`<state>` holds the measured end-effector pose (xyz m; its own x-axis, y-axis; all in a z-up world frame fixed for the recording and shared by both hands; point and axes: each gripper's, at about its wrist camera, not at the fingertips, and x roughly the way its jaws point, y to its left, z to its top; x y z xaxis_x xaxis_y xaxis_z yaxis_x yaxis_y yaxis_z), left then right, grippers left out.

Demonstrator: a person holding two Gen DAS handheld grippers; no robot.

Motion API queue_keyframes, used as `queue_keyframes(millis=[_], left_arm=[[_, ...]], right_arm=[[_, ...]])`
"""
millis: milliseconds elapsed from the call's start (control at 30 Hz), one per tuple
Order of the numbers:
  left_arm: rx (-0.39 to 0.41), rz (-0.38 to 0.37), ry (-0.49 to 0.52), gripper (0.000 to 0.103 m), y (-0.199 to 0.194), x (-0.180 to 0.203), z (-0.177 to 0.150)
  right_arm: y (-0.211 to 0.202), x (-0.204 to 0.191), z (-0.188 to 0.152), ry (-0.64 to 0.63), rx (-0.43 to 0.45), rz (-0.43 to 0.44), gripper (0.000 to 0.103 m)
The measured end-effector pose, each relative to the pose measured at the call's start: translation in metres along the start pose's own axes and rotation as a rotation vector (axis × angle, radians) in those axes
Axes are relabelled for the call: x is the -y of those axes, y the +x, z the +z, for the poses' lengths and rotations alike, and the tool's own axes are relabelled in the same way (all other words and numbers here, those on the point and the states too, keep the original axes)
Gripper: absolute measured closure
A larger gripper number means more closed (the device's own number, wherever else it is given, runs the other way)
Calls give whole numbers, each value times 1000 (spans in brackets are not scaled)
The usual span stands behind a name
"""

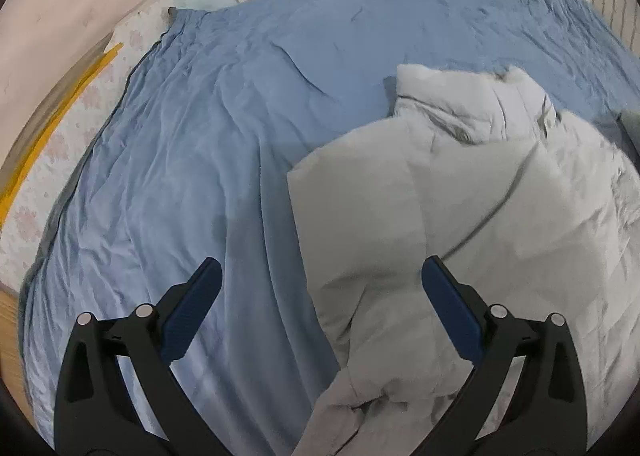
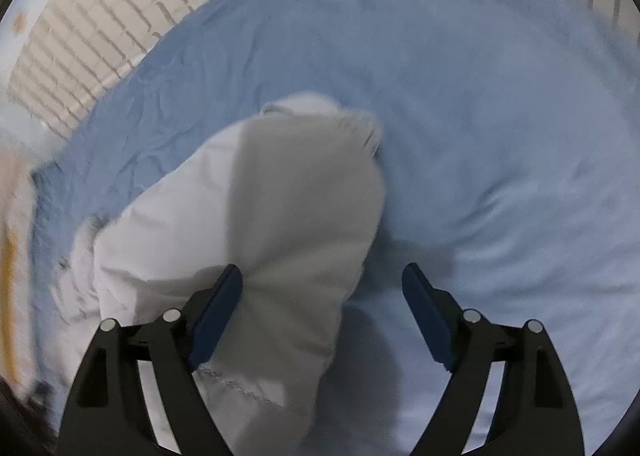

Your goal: Fold large clothes

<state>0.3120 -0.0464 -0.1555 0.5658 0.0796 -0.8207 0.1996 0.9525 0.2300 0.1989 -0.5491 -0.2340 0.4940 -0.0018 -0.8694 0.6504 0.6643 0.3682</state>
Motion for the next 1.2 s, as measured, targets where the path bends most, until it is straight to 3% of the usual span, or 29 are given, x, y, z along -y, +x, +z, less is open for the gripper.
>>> queue_keyframes(millis=[67,133,200,367,500,600,667,700,733,1000,1133,1200], left_arm=[[1,8,20,4,1,7,-2],[6,24,44,4,1,11,-3],[6,37,57,4,0,13,-4],[19,18,43,4,-7,12,-7],[46,22,50,4,-17,13,-9],[54,-2,42,3,-22,14,-9],[51,-15,39,3,-23,17,-9],[45,-21,34,3,-23,18,-9],[43,-25,32,3,-24,19,-9],[59,-9,46,3,-35,16,-11],[52,-19,26,3,-35,14,-11],[43,-18,20,3,-31,15,-10]], right_arm=[[7,-8,-7,1,9,33,32],[6,-21,-13,-61,50,24,78],[-1,-33,-17,-135,79,-37,95],[-66,-21,-13,-123,250,-185,102],[-136,-7,-30,-170,402,-415,102],[-152,10,-50,-143,345,-466,97],[-148,34,-64,-93,292,-453,68],[-143,46,-69,-73,260,-476,38],[-139,53,-71,-54,251,-494,30],[-143,122,-110,198,234,-413,19],[-119,127,-105,295,207,-214,19],[-97,125,-96,313,184,-183,19]])
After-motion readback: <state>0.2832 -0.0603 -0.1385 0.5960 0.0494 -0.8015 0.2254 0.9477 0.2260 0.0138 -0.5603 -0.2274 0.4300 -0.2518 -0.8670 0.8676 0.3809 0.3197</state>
